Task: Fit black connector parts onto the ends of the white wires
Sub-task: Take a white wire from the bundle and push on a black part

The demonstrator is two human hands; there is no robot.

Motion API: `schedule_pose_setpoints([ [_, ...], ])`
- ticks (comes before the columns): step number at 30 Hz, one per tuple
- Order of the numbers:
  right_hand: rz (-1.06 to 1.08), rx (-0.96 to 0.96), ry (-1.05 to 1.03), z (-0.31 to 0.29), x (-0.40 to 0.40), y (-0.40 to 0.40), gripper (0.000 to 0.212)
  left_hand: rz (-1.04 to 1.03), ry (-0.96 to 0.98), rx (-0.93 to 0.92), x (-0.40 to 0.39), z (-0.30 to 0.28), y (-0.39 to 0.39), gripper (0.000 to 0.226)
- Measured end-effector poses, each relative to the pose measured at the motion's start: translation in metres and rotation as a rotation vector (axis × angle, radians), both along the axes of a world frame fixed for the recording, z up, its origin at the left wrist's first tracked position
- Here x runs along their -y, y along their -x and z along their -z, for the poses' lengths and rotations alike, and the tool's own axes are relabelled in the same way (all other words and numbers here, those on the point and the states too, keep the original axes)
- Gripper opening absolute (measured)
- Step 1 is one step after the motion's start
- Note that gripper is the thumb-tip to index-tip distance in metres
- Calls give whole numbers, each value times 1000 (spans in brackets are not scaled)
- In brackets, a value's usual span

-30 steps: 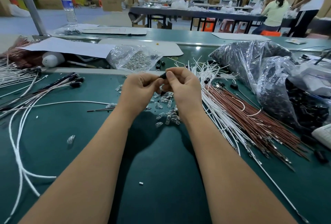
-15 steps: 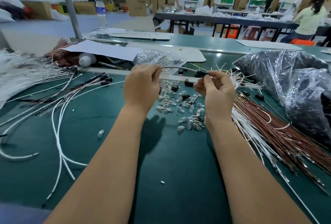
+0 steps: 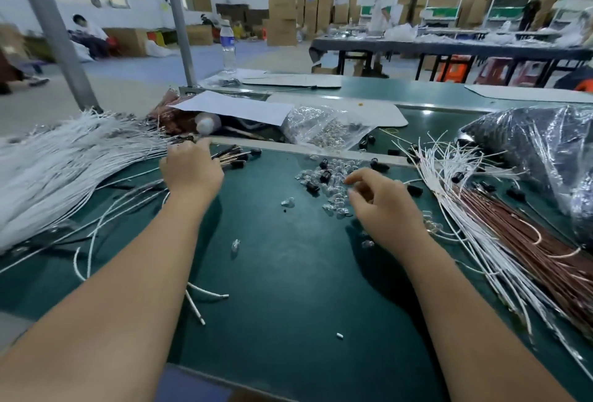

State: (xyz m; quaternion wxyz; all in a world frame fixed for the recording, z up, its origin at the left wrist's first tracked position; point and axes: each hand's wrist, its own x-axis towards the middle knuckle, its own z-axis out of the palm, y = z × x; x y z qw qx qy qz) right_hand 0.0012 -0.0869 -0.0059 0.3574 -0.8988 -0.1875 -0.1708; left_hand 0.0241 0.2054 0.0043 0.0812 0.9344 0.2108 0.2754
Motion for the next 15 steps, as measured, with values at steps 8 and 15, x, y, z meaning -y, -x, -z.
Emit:
schedule_pose_setpoints([
  [8,-603,85,454,-2,-78,43,38,505,716,108,37,14,-4,24],
  [15,-444,141,625,9,-72,23,38,729,967,-78,69,16,-14,29],
])
